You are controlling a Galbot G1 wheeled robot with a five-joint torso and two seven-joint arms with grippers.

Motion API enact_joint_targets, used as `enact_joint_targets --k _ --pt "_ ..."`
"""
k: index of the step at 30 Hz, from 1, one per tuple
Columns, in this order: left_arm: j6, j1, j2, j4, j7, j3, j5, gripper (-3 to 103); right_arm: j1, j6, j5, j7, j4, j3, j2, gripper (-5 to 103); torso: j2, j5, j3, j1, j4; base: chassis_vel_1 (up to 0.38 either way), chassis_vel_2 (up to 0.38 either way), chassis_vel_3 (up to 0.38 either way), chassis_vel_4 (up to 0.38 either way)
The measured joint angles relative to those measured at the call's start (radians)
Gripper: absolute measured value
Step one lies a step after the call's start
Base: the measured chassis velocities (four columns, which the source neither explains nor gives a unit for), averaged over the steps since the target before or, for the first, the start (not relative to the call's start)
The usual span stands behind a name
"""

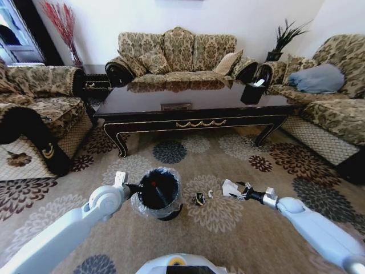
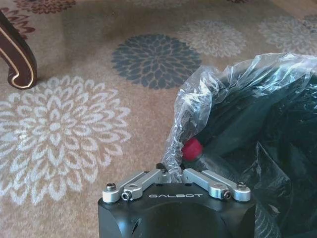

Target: Move to the front of the table and pick up the trash from the floor, then place it into the trash bin.

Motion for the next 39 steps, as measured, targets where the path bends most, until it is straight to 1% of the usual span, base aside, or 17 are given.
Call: enact_joint_targets --k 1,3,4,5,6,8,9,13,14,16,18,19,22,23,27,33,39 --pt "-0.001 0.006 0.0 -0.003 -0.007 0.0 0.0 1 0.042 0.015 -0.016 -0.007 -0.065 -0.026 0.03 100 0.0 -0.0004 0.0 0.0 -0.0001 0.0 0.0 0.0 0.0" --pt "-0.001 0.012 -0.001 -0.007 -0.015 0.0 0.0 1 0.094 0.031 -0.039 -0.015 -0.164 -0.047 0.076 100 0.0 0.0002 0.0 0.0 -0.0002 0.0 0.0 0.0 0.0" --pt "-0.001 0.014 -0.002 -0.01 -0.016 0.0 0.0 1 0.113 0.038 -0.054 -0.019 -0.206 -0.05 0.093 100 0.0 0.0004 0.0 0.0 -0.0001 0.0 0.0 0.0 0.0" --pt "-0.001 0.014 -0.002 -0.01 -0.016 0.0 0.0 1 0.113 0.038 -0.054 -0.019 -0.206 -0.05 0.093 100 0.0 0.0004 0.0 0.0 -0.0001 0.0 0.0 0.0 0.0" --pt "-0.002 0.015 -0.002 -0.013 -0.02 0.002 -0.003 1 0.141 0.047 -0.084 -0.024 -0.272 -0.051 0.121 100 0.0 0.0 0.0 0.0 -0.0005 0.0 0.0 0.0 0.0" --pt "-0.002 0.015 0.0 -0.015 -0.022 0.002 -0.006 1 0.161 0.037 -0.109 -0.013 -0.331 -0.049 0.146 100 0.0 0.0001 0.0 0.0 -0.0008 0.0 0.0 0.0 0.0" --pt "-0.002 0.015 0.0 -0.015 -0.022 0.002 -0.006 1 0.161 0.037 -0.109 -0.013 -0.331 -0.049 0.146 100 0.0 0.0001 0.0 0.0 -0.0008 0.0 0.0 0.0 0.0" --pt "-0.002 0.013 0.001 -0.017 -0.025 0.001 -0.017 1 0.17 -0.016 -0.123 0.051 -0.375 -0.024 0.177 100 0.0 0.0 0.0 0.0 -0.0006 0.0 0.0 0.0 0.0" --pt "-0.002 0.013 0.001 -0.017 -0.025 0.001 -0.017 1 0.17 -0.016 -0.123 0.051 -0.375 -0.024 0.177 100 0.0 0.0 0.0 0.0 -0.0006 0.0 0.0 0.0 0.0" --pt "-0.002 0.008 0.002 -0.017 -0.025 0.001 -0.02 1 0.166 -0.057 -0.11 0.122 -0.377 -0.007 0.189 100 0.0 -0.0001 0.0 0.0 -0.0006 0.0 0.0 0.0 0.0" --pt "-0.003 0.003 0.003 -0.019 -0.025 0.001 -0.027 1 0.161 -0.092 -0.09 0.171 -0.377 0.004 0.199 100 0.0 0.0001 0.0 0.0 -0.0006 0.0 0.0 0.0 0.0" --pt "-0.003 0.003 0.003 -0.019 -0.025 0.001 -0.027 1 0.161 -0.092 -0.09 0.171 -0.377 0.004 0.199 100 0.0 0.0001 0.0 0.0 -0.0006 0.0 0.0 0.0 0.0" --pt "-0.003 -0.005 0.004 -0.02 -0.025 0.003 -0.032 1 0.155 -0.138 -0.056 0.218 -0.377 0.01 0.208 100 0.0 0.0 0.0 0.0 -0.0006 0.0 0.0 0.0 0.0" --pt "-0.003 -0.005 0.004 -0.02 -0.025 0.003 -0.032 1 0.155 -0.138 -0.056 0.218 -0.377 0.01 0.208 100 0.0 0.0 0.0 0.0 -0.0006 0.0 0.0 0.0 0.0" --pt "-0.003 -0.005 0.005 -0.02 -0.025 0.005 -0.037 1 0.149 -0.182 -0.031 0.259 -0.4 0.033 0.229 100 0.0 0.0 0.0 0.0 -0.0005 0.0 0.0 0.0 0.0" --pt "-0.003 -0.007 0.011 -0.024 -0.025 0.005 -0.044 1 0.148 -0.203 -0.032 0.29 -0.443 0.071 0.255 100 0.0 0.0001 0.0 0.0 -0.0006 0.0 0.0 0.0 0.0" --pt "-0.003 -0.014 0.016 -0.025 -0.025 0.007 -0.052 1 0.145 -0.229 -0.032 0.327 -0.464 0.084 0.264 100 0.0 0.0 0.0 0.0 -0.0006 0.0 0.0 0.0 0.0"
